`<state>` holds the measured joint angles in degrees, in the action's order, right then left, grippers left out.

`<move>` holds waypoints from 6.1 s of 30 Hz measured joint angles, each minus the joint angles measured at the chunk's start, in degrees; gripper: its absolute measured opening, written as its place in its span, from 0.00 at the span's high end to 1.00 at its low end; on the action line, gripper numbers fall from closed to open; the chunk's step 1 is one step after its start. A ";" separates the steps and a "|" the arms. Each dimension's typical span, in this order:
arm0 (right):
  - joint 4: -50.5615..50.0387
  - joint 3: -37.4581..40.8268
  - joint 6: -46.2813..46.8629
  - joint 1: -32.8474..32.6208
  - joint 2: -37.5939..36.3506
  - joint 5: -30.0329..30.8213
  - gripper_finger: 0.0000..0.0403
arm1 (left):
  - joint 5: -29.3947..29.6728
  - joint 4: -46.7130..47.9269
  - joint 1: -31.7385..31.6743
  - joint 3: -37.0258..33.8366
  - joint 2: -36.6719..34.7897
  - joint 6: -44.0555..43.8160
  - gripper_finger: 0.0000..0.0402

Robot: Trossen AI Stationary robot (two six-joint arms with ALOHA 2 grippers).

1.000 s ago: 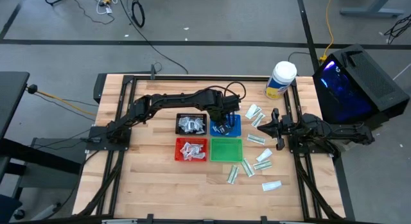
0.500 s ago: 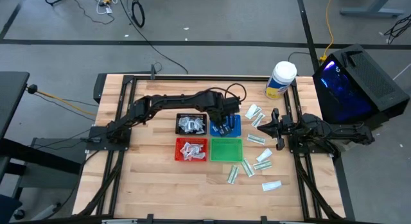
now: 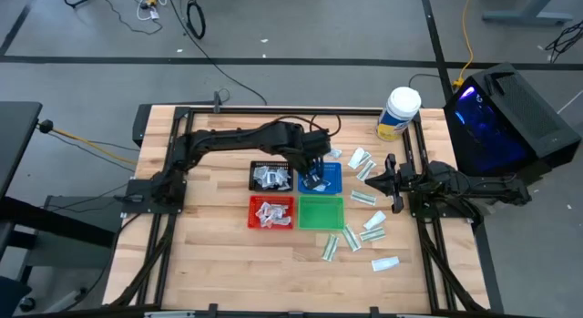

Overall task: Pick & Place First Aid Supplies
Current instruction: Put the blue alcohol pad into the blue bin

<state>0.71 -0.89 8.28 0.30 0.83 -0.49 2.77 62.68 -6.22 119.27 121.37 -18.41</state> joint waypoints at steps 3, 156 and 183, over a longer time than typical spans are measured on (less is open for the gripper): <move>0.02 -0.01 0.00 -0.01 -0.01 0.00 0.96 | 0.23 -6.02 -0.04 -6.44 -3.79 0.00 0.99; -0.11 0.01 -0.01 -0.01 0.59 -0.43 0.96 | -16.32 -75.43 7.02 -118.80 -101.81 27.21 0.99; -0.11 0.01 0.00 0.00 0.59 -0.42 0.96 | -9.04 -65.52 7.02 -118.82 -112.57 28.37 0.99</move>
<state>0.60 -0.89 8.28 0.30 1.42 -0.91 -6.27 -2.84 0.80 0.45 8.80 9.96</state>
